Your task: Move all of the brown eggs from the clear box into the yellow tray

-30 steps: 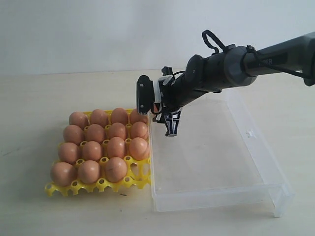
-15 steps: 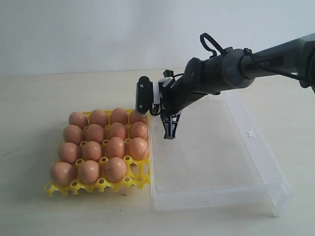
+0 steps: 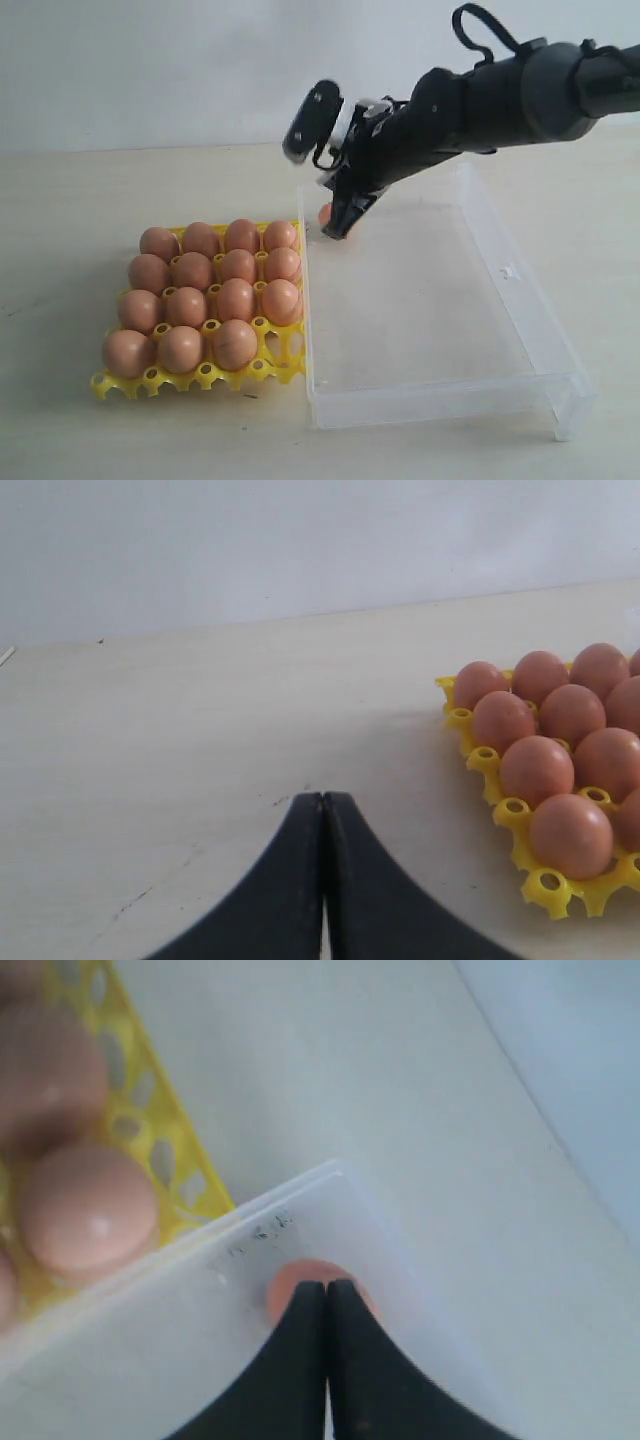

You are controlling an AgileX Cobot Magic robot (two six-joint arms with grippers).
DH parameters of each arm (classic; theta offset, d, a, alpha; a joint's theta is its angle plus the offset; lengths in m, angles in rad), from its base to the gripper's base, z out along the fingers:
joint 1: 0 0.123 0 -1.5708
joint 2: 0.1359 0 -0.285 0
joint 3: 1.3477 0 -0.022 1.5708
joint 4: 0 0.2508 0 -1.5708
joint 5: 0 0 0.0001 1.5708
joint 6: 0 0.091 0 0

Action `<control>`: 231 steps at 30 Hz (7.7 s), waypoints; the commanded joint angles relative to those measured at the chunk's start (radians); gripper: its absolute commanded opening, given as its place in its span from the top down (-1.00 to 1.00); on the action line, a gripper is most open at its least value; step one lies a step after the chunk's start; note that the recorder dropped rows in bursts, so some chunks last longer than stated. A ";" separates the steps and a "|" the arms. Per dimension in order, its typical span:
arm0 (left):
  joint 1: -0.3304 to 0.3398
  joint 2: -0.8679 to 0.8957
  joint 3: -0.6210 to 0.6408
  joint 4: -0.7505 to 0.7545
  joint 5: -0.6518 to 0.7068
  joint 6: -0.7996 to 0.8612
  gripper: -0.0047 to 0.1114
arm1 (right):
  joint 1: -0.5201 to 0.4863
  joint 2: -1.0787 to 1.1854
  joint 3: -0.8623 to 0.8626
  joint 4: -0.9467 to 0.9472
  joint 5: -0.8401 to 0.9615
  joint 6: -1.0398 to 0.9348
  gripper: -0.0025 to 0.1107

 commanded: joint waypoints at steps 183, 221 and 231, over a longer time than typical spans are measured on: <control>-0.006 0.003 -0.005 -0.005 -0.004 -0.004 0.92 | 0.246 -0.542 0.730 -0.315 -0.814 0.975 0.96; -0.006 0.003 -0.005 -0.005 -0.004 -0.004 0.92 | -0.340 -1.746 1.299 -0.204 -0.370 0.229 0.96; -0.006 0.003 -0.005 -0.005 -0.004 -0.004 0.92 | -0.394 -1.975 1.371 -0.174 -0.213 0.229 0.96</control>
